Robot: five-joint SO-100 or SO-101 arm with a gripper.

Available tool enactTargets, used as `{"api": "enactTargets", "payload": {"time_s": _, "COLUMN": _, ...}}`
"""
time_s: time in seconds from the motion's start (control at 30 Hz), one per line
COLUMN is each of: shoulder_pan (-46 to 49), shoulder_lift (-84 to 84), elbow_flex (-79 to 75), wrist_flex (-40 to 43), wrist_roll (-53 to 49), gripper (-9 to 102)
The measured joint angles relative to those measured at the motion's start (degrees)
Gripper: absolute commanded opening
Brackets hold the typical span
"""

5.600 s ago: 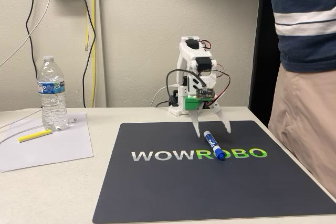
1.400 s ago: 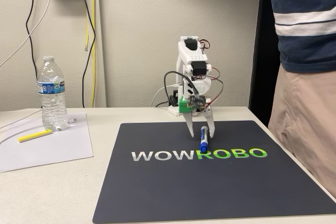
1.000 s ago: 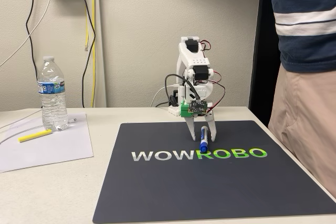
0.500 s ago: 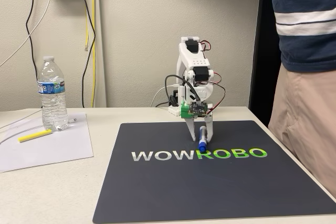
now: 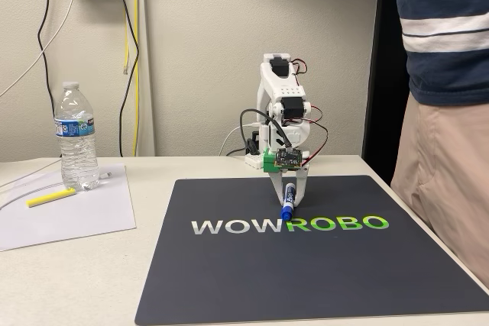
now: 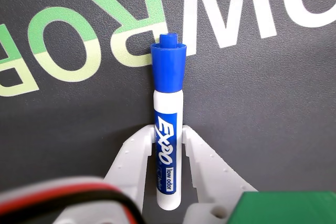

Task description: Pick up the blue marker.

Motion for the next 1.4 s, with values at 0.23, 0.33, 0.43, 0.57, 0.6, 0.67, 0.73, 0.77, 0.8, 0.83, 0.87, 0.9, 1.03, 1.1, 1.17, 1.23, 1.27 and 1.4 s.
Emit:
{"api": "enactTargets", "payload": {"time_s": 0.23, "shoulder_pan": 0.00, "shoulder_lift": 0.00, "elbow_flex": 0.00, "wrist_flex": 0.18, "wrist_roll": 0.18, "gripper": 0}}
{"api": "enactTargets", "payload": {"time_s": 0.33, "shoulder_pan": 0.00, "shoulder_lift": 0.00, "elbow_flex": 0.00, "wrist_flex": 0.18, "wrist_roll": 1.41, "gripper": 0}}
{"api": "enactTargets", "payload": {"time_s": 0.43, "shoulder_pan": -0.70, "shoulder_lift": 0.00, "elbow_flex": -0.70, "wrist_flex": 0.00, "wrist_roll": 4.13, "gripper": 0}}
{"api": "enactTargets", "payload": {"time_s": 0.57, "shoulder_pan": -1.41, "shoulder_lift": 0.09, "elbow_flex": -6.94, "wrist_flex": 0.97, "wrist_roll": 9.49, "gripper": 0}}
{"api": "enactTargets", "payload": {"time_s": 0.6, "shoulder_pan": -1.58, "shoulder_lift": -0.18, "elbow_flex": -10.90, "wrist_flex": 3.87, "wrist_roll": 11.95, "gripper": 0}}
{"api": "enactTargets", "payload": {"time_s": 0.67, "shoulder_pan": -1.67, "shoulder_lift": 0.00, "elbow_flex": -17.40, "wrist_flex": 5.19, "wrist_roll": 15.21, "gripper": 0}}
{"api": "enactTargets", "payload": {"time_s": 0.73, "shoulder_pan": -1.76, "shoulder_lift": 0.09, "elbow_flex": -22.59, "wrist_flex": 6.15, "wrist_roll": 18.11, "gripper": 0}}
{"api": "enactTargets", "payload": {"time_s": 0.77, "shoulder_pan": -1.76, "shoulder_lift": 0.00, "elbow_flex": -24.79, "wrist_flex": 6.24, "wrist_roll": 20.13, "gripper": 0}}
{"api": "enactTargets", "payload": {"time_s": 0.8, "shoulder_pan": -1.76, "shoulder_lift": -0.09, "elbow_flex": -26.72, "wrist_flex": 6.15, "wrist_roll": 22.32, "gripper": 0}}
{"api": "enactTargets", "payload": {"time_s": 0.83, "shoulder_pan": -1.58, "shoulder_lift": 0.35, "elbow_flex": -28.13, "wrist_flex": 5.36, "wrist_roll": 24.61, "gripper": 0}}
{"api": "enactTargets", "payload": {"time_s": 0.87, "shoulder_pan": -1.14, "shoulder_lift": 1.14, "elbow_flex": -28.92, "wrist_flex": 4.22, "wrist_roll": 26.81, "gripper": 0}}
{"api": "enactTargets", "payload": {"time_s": 0.9, "shoulder_pan": -0.62, "shoulder_lift": 2.29, "elbow_flex": -29.36, "wrist_flex": 2.37, "wrist_roll": 29.53, "gripper": 0}}
{"api": "enactTargets", "payload": {"time_s": 1.03, "shoulder_pan": 2.29, "shoulder_lift": 7.47, "elbow_flex": -29.62, "wrist_flex": -2.72, "wrist_roll": 39.64, "gripper": 0}}
{"api": "enactTargets", "payload": {"time_s": 1.1, "shoulder_pan": 3.87, "shoulder_lift": 10.11, "elbow_flex": -29.53, "wrist_flex": -4.48, "wrist_roll": 42.80, "gripper": 0}}
{"api": "enactTargets", "payload": {"time_s": 1.17, "shoulder_pan": 5.01, "shoulder_lift": 15.91, "elbow_flex": -24.08, "wrist_flex": -9.93, "wrist_roll": 46.14, "gripper": 0}}
{"api": "enactTargets", "payload": {"time_s": 1.23, "shoulder_pan": 6.33, "shoulder_lift": 21.45, "elbow_flex": -17.31, "wrist_flex": -15.73, "wrist_roll": 48.43, "gripper": 0}}
{"api": "enactTargets", "payload": {"time_s": 1.27, "shoulder_pan": 6.68, "shoulder_lift": 26.37, "elbow_flex": -10.99, "wrist_flex": -21.53, "wrist_roll": 49.75, "gripper": 0}}
{"api": "enactTargets", "payload": {"time_s": 1.4, "shoulder_pan": 7.56, "shoulder_lift": 43.68, "elbow_flex": 15.12, "wrist_flex": -38.94, "wrist_roll": 53.96, "gripper": 0}}
